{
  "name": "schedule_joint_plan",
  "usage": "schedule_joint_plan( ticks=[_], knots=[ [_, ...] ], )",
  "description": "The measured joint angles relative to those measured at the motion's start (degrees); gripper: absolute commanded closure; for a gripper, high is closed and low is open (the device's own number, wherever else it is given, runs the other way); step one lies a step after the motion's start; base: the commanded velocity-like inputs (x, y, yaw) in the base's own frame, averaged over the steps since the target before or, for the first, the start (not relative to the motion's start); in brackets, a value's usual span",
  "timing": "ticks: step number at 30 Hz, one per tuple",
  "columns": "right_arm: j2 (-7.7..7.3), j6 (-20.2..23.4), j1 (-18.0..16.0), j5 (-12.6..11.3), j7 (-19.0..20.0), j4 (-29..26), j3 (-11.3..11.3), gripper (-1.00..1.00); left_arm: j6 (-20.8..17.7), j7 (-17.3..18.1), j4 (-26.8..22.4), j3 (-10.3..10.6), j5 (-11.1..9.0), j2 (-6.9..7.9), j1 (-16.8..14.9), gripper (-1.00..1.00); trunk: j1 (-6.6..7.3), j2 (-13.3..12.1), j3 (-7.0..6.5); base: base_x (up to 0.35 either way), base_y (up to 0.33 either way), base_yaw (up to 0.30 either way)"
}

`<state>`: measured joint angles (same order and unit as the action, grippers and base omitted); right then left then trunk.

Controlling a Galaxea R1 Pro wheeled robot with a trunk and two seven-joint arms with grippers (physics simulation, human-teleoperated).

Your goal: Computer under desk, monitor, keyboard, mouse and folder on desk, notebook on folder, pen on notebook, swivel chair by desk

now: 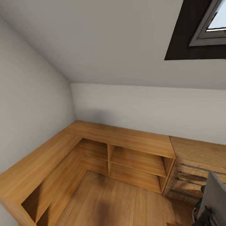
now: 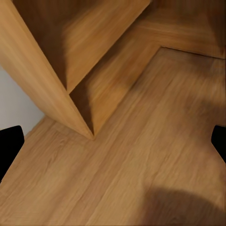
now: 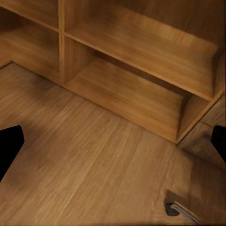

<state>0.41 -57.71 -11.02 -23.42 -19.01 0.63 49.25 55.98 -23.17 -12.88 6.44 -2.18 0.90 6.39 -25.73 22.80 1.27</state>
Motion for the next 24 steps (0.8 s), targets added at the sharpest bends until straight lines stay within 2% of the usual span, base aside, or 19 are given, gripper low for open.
schedule_joint_plan(
  ticks=[7,13,18,24],
  knots=[
    [0.0,0.0,0.0,0.0,0.0,0.0,0.0,-1.0,0.0,0.0,0.0,0.0,0.0,-0.05,0.0,-1.0,0.01,0.0,0.0,0.167,0.279,-0.264],
    [0.05,0.0,0.0,0.0,0.0,0.0,0.1,-1.0,0.0,-0.1,0.0,-0.1,0.1,-0.21,0.0,-1.0,0.02,0.0,0.0,0.272,0.205,-0.264],
    [0.02,0.0,0.0,0.0,0.0,0.0,0.1,-1.0,0.0,-0.1,0.0,0.0,0.1,-0.22,0.0,-1.0,0.01,0.0,0.0,0.225,0.101,-0.264],
    [0.04,0.0,0.0,0.0,0.0,0.0,0.1,-1.0,0.0,-0.2,0.0,0.0,0.0,-0.14,0.0,-1.0,-0.01,0.0,0.0,0.058,0.025,-0.266]
  ],
)
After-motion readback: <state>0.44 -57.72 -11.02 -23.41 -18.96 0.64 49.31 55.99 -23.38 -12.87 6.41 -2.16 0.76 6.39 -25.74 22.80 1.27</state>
